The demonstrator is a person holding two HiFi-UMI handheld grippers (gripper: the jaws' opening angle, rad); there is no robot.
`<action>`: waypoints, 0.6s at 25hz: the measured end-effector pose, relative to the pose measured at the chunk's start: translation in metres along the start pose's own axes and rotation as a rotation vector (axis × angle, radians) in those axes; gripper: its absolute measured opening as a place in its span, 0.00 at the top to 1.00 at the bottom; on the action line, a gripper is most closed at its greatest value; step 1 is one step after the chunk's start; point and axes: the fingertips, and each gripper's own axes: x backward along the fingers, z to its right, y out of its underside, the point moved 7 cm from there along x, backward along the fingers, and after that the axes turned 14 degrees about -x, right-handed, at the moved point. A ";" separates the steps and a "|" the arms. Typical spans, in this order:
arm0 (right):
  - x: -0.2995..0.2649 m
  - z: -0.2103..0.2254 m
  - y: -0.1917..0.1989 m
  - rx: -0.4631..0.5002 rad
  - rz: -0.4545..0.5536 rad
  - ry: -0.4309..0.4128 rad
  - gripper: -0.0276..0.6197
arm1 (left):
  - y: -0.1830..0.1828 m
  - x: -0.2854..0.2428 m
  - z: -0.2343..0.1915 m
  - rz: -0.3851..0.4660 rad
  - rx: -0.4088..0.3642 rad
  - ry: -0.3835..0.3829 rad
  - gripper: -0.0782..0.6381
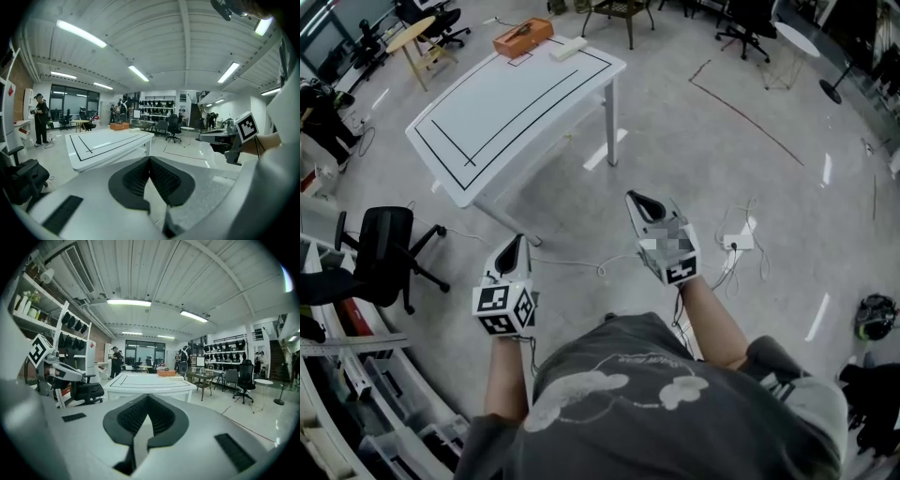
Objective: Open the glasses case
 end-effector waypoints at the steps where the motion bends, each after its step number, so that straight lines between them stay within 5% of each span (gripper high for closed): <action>1: 0.000 0.005 -0.001 -0.001 0.001 -0.003 0.96 | 0.000 -0.006 0.001 -0.001 0.008 -0.003 0.89; 15: -0.019 0.052 -0.001 -0.023 -0.031 0.020 0.96 | -0.012 -0.080 0.005 -0.005 0.039 0.041 0.89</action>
